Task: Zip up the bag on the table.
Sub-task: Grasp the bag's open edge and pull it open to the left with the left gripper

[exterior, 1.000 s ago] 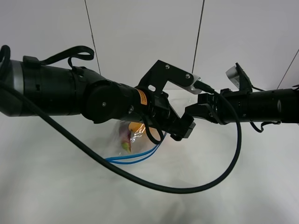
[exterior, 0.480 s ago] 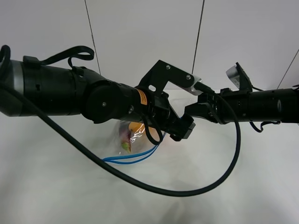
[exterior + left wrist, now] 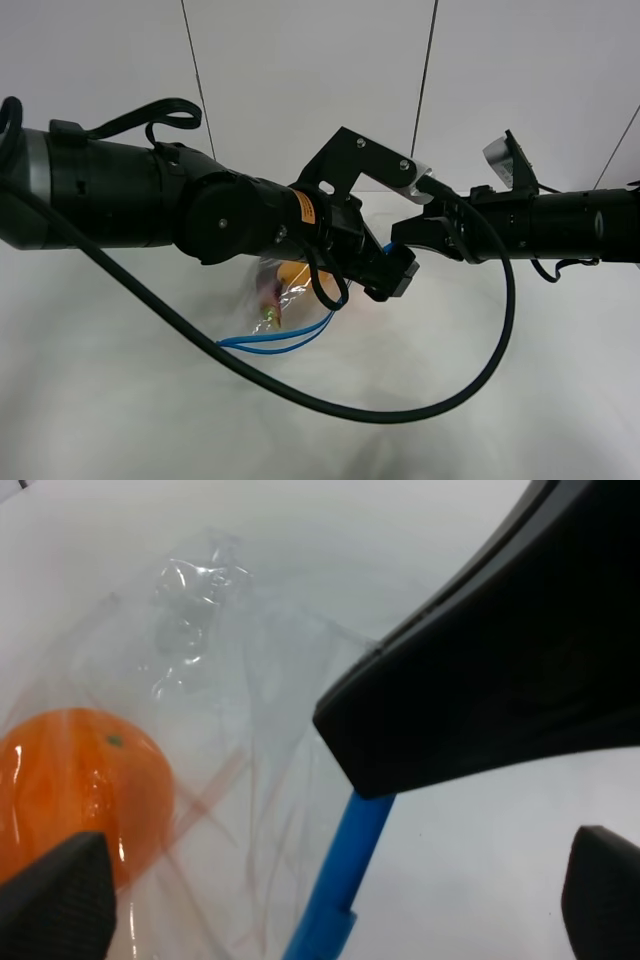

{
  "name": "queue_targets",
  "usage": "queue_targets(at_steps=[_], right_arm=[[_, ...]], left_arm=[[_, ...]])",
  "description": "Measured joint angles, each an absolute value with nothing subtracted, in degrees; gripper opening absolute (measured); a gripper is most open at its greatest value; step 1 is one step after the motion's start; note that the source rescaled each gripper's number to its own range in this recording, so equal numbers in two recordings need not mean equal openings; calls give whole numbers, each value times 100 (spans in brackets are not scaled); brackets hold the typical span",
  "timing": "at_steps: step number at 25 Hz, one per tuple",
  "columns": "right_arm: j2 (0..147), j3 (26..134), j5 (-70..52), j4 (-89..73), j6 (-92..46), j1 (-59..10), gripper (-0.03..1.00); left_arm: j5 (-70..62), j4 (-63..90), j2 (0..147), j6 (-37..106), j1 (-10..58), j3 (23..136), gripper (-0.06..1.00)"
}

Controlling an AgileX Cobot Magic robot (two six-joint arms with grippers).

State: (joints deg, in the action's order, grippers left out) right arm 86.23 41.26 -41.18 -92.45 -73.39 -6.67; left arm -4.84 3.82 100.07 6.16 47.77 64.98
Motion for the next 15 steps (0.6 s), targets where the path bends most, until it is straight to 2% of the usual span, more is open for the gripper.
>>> queue_targets(at_steps=[15], right_arm=[[8623,4126,-4200,-9333,-7468,-667,0]], left_arm=[[-428,361,10225,786,4770,6498,100]])
